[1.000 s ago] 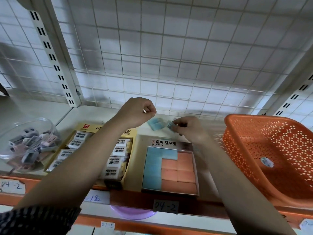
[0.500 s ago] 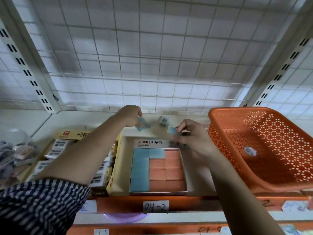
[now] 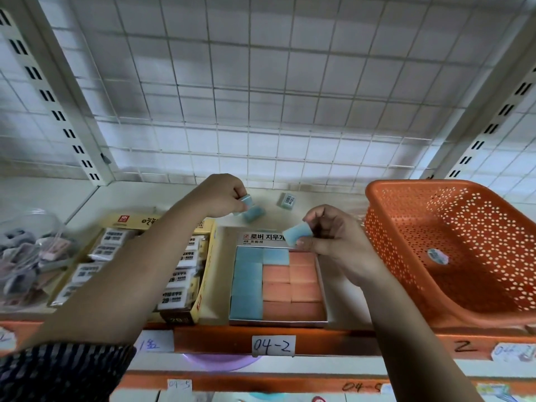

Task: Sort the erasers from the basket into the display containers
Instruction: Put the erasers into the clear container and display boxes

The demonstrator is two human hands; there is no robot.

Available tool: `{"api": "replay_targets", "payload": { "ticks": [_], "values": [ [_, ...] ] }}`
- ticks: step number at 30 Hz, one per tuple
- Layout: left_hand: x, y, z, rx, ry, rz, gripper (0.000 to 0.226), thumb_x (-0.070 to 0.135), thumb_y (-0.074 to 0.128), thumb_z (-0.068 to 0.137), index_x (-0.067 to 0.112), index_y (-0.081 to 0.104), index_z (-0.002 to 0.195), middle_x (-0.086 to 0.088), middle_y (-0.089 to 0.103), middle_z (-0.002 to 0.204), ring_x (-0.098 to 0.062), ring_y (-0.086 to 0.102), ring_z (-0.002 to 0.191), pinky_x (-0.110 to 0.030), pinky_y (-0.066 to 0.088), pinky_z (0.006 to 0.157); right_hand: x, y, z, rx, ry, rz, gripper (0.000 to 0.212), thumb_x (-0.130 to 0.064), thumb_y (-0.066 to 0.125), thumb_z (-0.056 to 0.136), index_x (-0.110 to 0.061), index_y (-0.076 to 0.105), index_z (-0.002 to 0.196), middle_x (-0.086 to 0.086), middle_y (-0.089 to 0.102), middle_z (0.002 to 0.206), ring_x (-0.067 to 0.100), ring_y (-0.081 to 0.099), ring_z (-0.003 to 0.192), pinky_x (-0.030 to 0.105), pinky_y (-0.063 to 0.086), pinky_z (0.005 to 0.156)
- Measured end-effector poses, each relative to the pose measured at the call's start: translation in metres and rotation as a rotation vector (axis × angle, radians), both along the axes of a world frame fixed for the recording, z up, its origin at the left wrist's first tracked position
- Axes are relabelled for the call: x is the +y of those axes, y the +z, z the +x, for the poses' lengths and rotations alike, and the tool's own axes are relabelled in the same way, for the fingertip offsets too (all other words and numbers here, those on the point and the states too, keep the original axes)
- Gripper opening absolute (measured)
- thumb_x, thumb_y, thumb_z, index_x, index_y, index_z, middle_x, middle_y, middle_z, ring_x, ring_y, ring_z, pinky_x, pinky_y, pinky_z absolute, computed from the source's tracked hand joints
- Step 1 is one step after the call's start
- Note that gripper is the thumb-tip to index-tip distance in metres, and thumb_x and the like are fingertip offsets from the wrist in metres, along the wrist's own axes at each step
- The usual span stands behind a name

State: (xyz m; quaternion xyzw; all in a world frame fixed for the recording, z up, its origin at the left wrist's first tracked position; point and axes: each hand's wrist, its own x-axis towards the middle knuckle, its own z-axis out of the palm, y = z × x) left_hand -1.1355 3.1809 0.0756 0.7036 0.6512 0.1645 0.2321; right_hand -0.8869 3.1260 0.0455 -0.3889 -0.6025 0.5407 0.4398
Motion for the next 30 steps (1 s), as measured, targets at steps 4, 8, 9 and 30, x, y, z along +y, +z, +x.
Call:
{"api": "replay_targets", "payload": {
  "ticks": [4, 8, 9, 30],
  "values": [
    [-0.026, 0.007, 0.006, -0.096, -0.057, 0.02, 0.011, 0.023, 0.073, 0.084, 0.022, 0.068, 0.094, 0.01, 0.063, 0.092, 0.0, 0.055, 0.077, -0.019, 0.038, 0.062, -0.006, -0.001, -0.002, -0.034, 0.037, 0.06, 0.025, 0.013, 0.072, 0.074, -0.008, 0.065, 0.086, 0.004, 0.063, 0.082, 0.018, 0.059, 0.08, 0.027, 0.051, 0.073],
    [-0.043, 0.005, 0.011, -0.162, -0.078, 0.044, 0.009, 0.023, 0.072, 0.085, 0.022, 0.067, 0.093, 0.013, 0.062, 0.087, -0.006, 0.058, 0.08, -0.02, 0.042, 0.066, -0.013, 0.003, -0.003, -0.105, 0.12, 0.097, 0.02, -0.001, 0.069, 0.081, -0.017, 0.07, 0.092, 0.002, 0.065, 0.087, 0.015, 0.06, 0.083, 0.024, 0.05, 0.075],
    [-0.045, 0.003, 0.011, -0.192, -0.073, 0.053, 0.009, 0.022, 0.072, 0.085, 0.021, 0.068, 0.093, 0.011, 0.063, 0.087, -0.01, 0.059, 0.082, -0.022, 0.043, 0.069, -0.015, 0.005, -0.003, -0.148, 0.151, 0.106, 0.022, 0.001, 0.069, 0.083, -0.018, 0.071, 0.093, 0.0, 0.066, 0.087, 0.013, 0.06, 0.084, 0.023, 0.05, 0.074],
    [-0.048, -0.02, 0.014, -0.647, -0.101, 0.043, 0.01, 0.014, 0.075, 0.083, 0.021, 0.069, 0.088, 0.002, 0.07, 0.088, -0.008, 0.064, 0.084, -0.024, 0.05, 0.081, -0.034, 0.002, -0.018, -0.671, 0.128, 0.338, 0.028, -0.008, 0.088, 0.062, -0.018, 0.076, 0.085, -0.006, 0.06, 0.087, 0.0, 0.055, 0.078, 0.008, 0.04, 0.069]
  ]
}}
